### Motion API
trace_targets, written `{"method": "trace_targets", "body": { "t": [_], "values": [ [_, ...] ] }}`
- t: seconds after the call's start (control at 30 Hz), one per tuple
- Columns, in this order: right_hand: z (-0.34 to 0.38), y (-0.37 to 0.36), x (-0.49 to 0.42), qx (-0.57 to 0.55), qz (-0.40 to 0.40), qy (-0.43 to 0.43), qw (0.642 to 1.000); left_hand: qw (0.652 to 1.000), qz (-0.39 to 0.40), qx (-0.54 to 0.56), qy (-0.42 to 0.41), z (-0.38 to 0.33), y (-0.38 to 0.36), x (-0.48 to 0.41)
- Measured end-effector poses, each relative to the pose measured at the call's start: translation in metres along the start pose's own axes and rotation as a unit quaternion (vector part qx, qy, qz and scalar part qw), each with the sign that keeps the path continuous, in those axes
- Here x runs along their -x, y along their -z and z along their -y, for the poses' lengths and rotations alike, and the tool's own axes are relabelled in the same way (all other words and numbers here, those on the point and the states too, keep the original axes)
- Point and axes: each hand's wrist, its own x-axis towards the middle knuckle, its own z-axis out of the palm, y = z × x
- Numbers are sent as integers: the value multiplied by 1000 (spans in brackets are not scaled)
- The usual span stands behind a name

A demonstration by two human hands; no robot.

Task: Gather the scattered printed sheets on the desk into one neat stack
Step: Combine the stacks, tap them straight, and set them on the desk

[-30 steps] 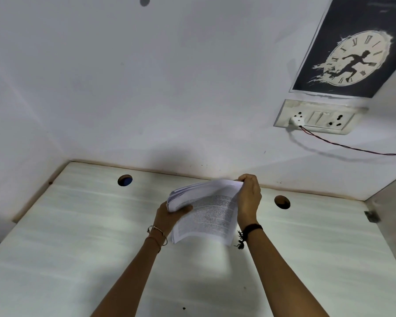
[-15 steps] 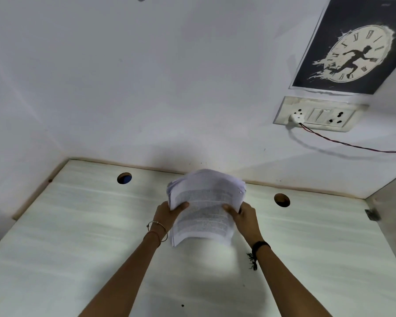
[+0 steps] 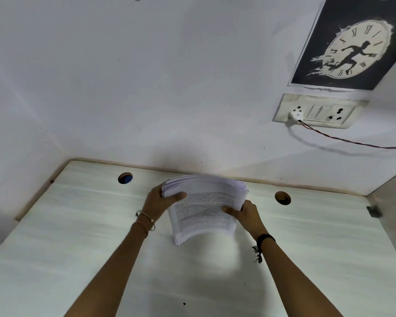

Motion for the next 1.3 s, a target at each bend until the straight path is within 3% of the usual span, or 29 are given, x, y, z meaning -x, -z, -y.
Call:
{"method": "trace_targets", "body": {
  "t": [0.1,0.2,0.33,0.47,0.6,0.67,0.7,0.8,0.87,1.0,1.17,1.3],
  "values": [
    [6,-1,-2,16,-26,19,999,990,85,-102,-49,-37,17,-9],
    [19,-3,-2,38,-33,38,998,946,194,-254,-60,-66,16,-22],
    [49,0,-7,100,-1,122,987,928,223,-298,-21,-71,0,-28],
    [75,26,-10,68,-11,179,981,982,131,-138,-5,-58,10,-22],
    [65,64,-16,59,-72,111,989,993,109,37,30,-51,29,-18],
    [46,77,-12,-55,-121,59,989,990,102,83,38,-45,37,-17],
    [38,78,-9,-138,-107,36,984,988,102,110,41,-40,38,-16],
    [18,63,2,-269,70,1,960,978,94,177,60,-28,32,-10],
    [17,51,6,-311,70,0,948,971,78,216,66,-18,23,-6],
    [22,35,5,-310,-80,10,947,976,-20,202,80,-8,-5,1],
    [29,1,7,-232,-111,46,965,975,-72,194,81,-2,-42,3],
    [21,4,6,-309,-115,41,943,969,-74,211,109,12,-31,0]
  ]
}}
